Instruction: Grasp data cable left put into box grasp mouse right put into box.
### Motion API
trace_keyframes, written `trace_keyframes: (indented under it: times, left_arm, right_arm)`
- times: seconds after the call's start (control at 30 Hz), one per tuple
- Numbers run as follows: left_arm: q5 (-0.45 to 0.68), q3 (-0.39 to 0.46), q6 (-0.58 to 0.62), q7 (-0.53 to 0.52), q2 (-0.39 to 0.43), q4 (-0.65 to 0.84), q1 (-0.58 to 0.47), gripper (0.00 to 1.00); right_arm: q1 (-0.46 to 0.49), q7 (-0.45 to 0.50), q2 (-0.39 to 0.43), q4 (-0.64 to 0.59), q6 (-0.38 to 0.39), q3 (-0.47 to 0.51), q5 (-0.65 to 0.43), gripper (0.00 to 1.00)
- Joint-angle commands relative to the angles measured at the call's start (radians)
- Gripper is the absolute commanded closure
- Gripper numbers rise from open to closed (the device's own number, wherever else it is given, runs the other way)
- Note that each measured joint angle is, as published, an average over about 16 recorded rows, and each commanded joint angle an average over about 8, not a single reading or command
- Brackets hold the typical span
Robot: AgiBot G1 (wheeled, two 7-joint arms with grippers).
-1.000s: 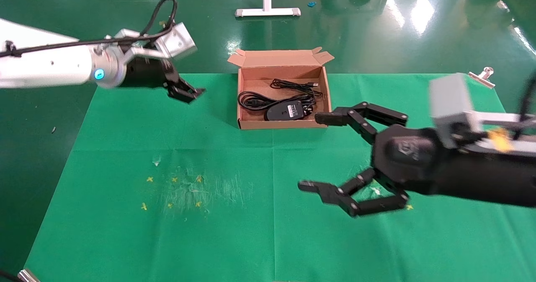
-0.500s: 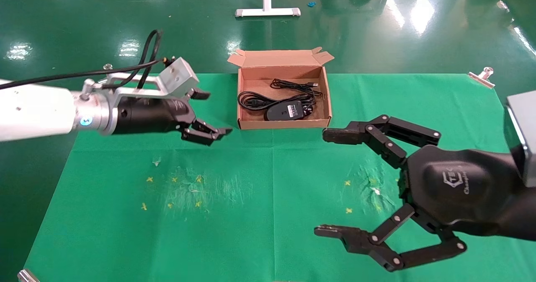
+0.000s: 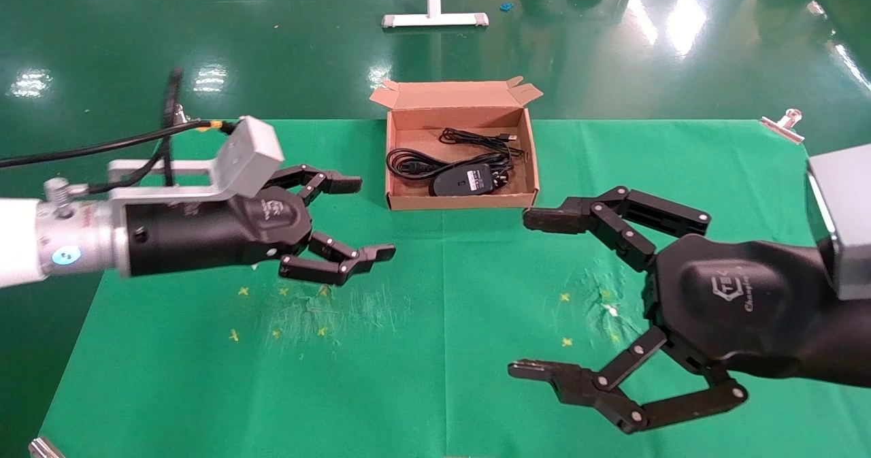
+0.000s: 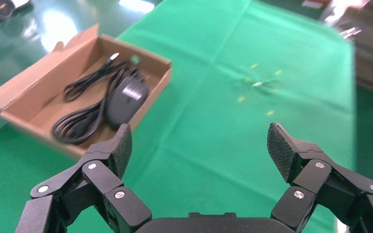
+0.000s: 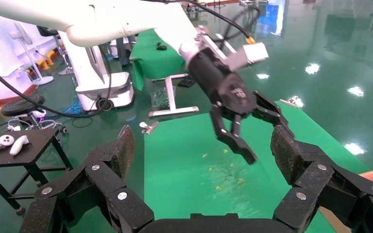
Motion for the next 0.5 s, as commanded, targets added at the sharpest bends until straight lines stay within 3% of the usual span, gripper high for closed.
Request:
trace_keyframes:
  times: [0.03,0.5]
  left_arm:
    - [-0.04,-0.028,0.024,0.012,-0.017,-0.02,0.027,0.0]
    - [-0.324,-0.223,0.191,0.095,-0.14,-0.161,0.218,0.0]
  right_arm:
    - [0.0,0.0,0.0,0.0,0.0,0.0,0.0,0.0]
    - [0.0,-0.001,0.001,0.0,0.001,-0.001,0.001,0.0]
